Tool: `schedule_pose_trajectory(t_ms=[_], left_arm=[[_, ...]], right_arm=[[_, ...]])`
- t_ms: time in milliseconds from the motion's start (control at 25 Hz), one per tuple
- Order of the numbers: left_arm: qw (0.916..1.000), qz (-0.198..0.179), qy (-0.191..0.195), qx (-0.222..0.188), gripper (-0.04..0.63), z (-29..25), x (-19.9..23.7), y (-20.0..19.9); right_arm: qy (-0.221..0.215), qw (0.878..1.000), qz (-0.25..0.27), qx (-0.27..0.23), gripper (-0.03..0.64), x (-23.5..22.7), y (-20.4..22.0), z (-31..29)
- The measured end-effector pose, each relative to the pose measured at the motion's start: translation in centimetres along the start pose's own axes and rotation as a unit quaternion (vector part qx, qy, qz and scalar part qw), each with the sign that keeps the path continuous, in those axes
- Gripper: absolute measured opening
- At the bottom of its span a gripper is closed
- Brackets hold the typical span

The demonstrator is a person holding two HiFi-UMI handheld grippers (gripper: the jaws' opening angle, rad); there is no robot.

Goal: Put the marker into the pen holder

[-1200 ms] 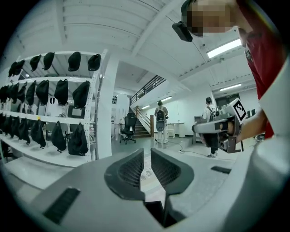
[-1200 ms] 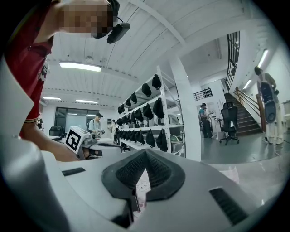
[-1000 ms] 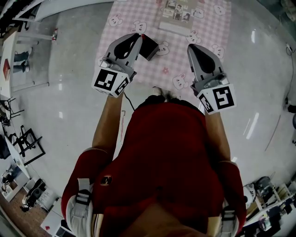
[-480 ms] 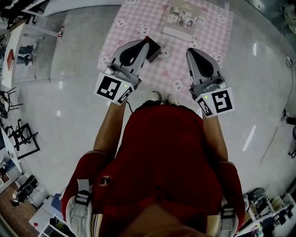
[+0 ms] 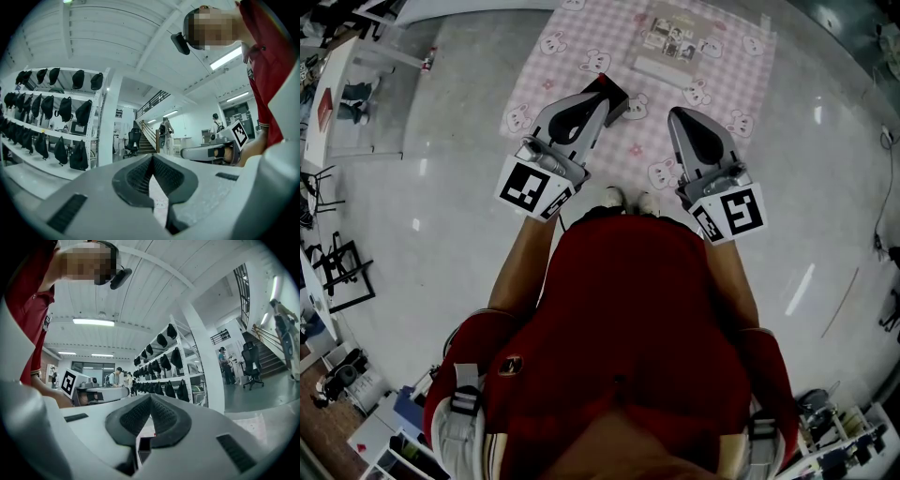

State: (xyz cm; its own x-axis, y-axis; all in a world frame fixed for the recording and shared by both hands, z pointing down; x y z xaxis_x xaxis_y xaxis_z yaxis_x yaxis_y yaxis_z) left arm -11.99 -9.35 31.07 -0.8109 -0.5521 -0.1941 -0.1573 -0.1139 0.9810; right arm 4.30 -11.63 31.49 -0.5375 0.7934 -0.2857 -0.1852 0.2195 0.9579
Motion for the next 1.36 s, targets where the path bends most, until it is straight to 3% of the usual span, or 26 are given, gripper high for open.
schedule_pose_trajectory(t_ms=[1360], left_arm=[[0.9998,0.009,-0.016,0.005,0.006,1.4,0.6,1.0]], right_arm=[[-0.016,1.0,0.01,0.018,-0.003,1.3,1.3,-0.8]])
Point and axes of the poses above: the fingertips, and each gripper's own axes: z backward along the fingers, x to its left, y out of its underside, the point moved 5 cm from there along z, backward along the fingers, and after that the axes turned 11 degrees about -z, right-handed, at the moved point
